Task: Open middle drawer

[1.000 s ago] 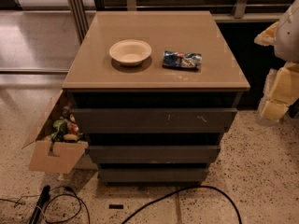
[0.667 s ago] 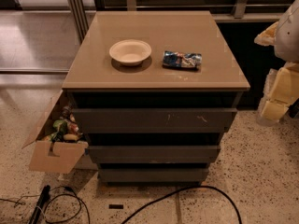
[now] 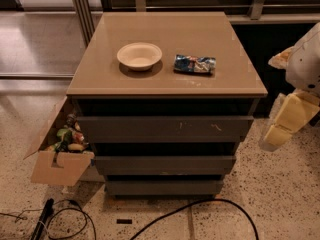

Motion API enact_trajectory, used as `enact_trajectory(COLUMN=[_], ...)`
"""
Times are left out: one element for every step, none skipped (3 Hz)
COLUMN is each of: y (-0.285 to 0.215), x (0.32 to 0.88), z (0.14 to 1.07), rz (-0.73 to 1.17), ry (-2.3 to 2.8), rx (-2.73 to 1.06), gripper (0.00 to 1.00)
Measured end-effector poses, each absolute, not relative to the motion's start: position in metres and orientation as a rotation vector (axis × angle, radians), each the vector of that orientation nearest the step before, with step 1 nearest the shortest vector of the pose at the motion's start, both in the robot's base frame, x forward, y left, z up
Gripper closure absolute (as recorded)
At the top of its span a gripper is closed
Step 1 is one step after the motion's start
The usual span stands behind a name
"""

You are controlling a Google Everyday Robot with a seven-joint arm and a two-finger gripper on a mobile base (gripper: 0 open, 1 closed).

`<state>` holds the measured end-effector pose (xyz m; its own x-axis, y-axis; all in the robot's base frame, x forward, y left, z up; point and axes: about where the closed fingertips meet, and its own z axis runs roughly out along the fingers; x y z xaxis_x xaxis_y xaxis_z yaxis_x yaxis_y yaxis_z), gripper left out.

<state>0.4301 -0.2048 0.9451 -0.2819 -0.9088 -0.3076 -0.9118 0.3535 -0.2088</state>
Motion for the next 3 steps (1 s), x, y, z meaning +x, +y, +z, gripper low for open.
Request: enact_trajectory(y=[-0.197,-0.194,-0.190], x=[0.431,0.441,0.449], z=[0.896,0.847,0.816], rz=[0.079,0.117,0.092], ry=[2.234,2.197,2.131], rx=[-1.552,-1.536,-1.612], gripper=[0.00,0.00,0.00])
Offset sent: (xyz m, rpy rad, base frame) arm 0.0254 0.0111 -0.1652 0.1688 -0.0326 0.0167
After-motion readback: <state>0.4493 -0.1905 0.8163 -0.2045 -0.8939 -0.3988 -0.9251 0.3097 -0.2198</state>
